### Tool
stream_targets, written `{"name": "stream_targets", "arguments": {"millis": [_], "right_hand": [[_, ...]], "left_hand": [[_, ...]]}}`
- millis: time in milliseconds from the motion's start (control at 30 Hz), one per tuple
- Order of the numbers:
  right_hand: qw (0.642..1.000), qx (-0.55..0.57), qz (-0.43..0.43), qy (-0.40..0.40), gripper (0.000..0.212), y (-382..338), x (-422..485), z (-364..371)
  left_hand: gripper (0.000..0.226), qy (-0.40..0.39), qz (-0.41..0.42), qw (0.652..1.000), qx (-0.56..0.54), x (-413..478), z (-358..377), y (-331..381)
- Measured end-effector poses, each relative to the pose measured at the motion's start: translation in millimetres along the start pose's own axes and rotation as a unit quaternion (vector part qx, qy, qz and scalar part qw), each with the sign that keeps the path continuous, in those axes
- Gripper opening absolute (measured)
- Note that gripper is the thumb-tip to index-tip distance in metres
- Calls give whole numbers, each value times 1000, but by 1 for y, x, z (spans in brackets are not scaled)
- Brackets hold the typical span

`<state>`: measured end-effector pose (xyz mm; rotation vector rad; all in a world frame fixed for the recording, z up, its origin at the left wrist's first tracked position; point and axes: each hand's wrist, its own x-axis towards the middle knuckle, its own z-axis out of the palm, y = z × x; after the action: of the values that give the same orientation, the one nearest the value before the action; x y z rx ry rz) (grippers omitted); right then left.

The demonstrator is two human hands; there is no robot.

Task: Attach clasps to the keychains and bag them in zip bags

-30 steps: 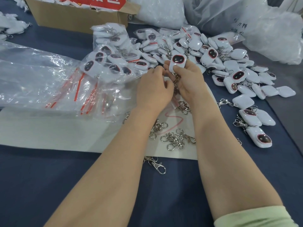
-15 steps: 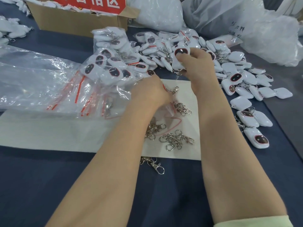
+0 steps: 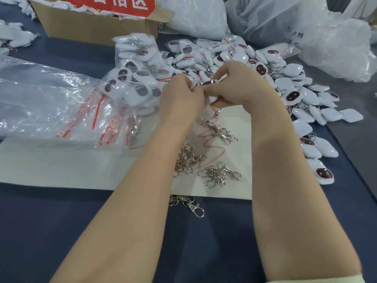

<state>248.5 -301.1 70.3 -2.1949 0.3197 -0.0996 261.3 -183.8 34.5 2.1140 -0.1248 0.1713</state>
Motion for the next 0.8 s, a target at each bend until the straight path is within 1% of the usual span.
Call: {"name": "stream_targets", "arguments": {"millis": [67, 133, 233, 333, 400, 500, 567, 633, 700, 733, 800], "right_hand": [[1000, -13, -14, -18, 22, 1, -1, 1], [999, 0, -30, -31, 18, -1, -2, 1], [998, 25, -31, -44, 13, -3, -2, 0], [998, -51, -39, -28, 11, -1, 0, -1], [995, -80, -38, -49, 14, 0, 0, -1], [995, -33, -16, -93, 23, 3, 1, 2], [994, 16, 3, -110, 26, 8, 3, 5], [993, 49, 13, -104, 32, 15, 4, 5], [991, 91, 20, -101, 41, 24, 6, 5], [987, 114, 29, -107, 42, 29, 7, 4], [979, 148, 52, -130, 39, 36, 8, 5]], "left_hand": [[19, 5, -6, 1000, -16, 1, -2, 2], [21, 11, -10, 999, -35, 1, -4, 4], [22, 16, -20, 998, -60, 0, -5, 5], [17, 9, -25, 996, -87, -1, -6, 7], [15, 3, -29, 993, -113, -2, -7, 10], [15, -3, -21, 988, -153, -2, -8, 14], [16, -2, 24, 989, -143, -2, -7, 14], [26, -9, 95, 992, -78, -3, -4, 12], [44, -62, 148, 987, -22, -4, 1, 7], [53, -90, 163, 982, -6, -5, 3, 3], [68, -130, 176, 976, 10, -5, 3, -5]]}}
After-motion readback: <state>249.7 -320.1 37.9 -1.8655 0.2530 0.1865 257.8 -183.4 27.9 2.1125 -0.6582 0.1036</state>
